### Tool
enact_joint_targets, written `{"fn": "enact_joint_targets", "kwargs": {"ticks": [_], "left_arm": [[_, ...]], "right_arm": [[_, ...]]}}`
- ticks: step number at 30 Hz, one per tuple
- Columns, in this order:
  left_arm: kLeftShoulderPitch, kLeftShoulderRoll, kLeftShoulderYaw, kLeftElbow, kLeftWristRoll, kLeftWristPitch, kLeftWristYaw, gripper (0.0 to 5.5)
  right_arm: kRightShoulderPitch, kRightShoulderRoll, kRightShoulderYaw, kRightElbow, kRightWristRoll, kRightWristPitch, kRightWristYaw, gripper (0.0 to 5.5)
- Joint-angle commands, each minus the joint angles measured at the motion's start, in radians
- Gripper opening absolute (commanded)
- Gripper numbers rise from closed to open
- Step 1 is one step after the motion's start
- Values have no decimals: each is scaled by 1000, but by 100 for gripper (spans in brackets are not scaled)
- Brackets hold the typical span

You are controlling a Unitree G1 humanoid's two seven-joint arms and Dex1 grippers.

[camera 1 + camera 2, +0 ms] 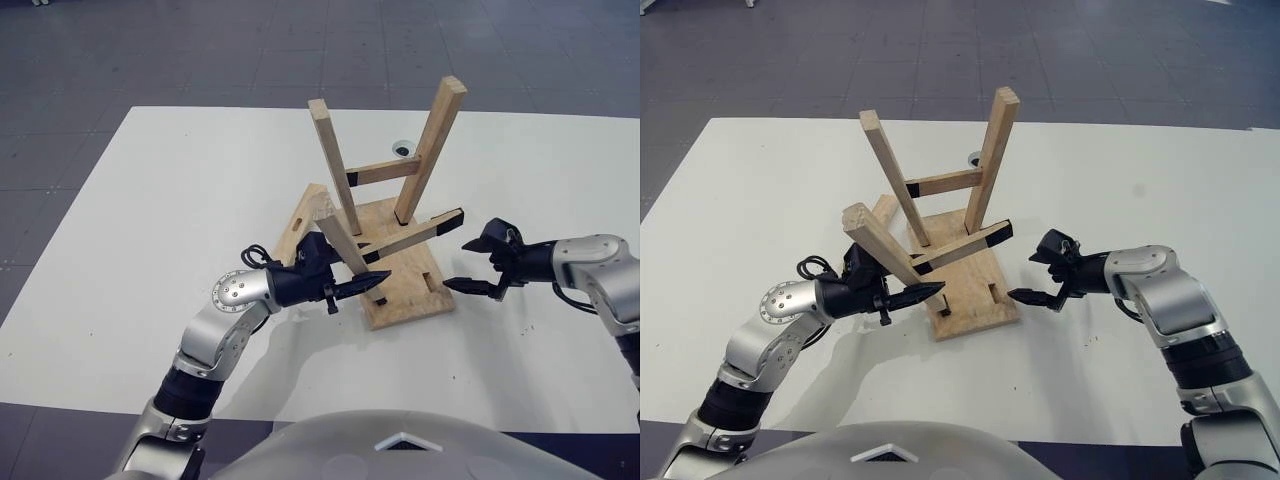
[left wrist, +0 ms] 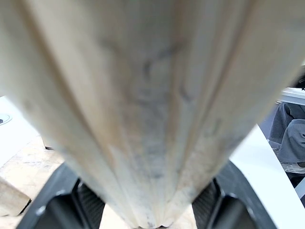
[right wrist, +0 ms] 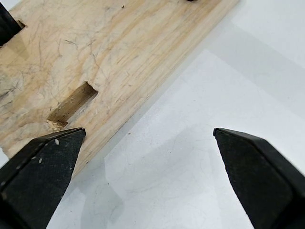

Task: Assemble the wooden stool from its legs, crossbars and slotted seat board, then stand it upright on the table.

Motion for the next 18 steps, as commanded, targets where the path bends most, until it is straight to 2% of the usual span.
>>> {"fn": "enact_joint_targets", "kwargs": {"ticks": [1,6,12,18], "left_arm": [[9,25,-25,25,29,15,-35,205],[-43,99,-12,75,48,1,-119,205],[-68,110,6,135,82,-38,-119,205],[-7,161,-43,221,233,-210,-136,205]], "right_arm": [[-4,9,7,15,-43,12,-18,494],[-1,19,1,3,-44,20,-25,494],[13,38,-16,-31,-39,41,-43,494],[44,53,-40,-90,-23,75,-83,494]]}}
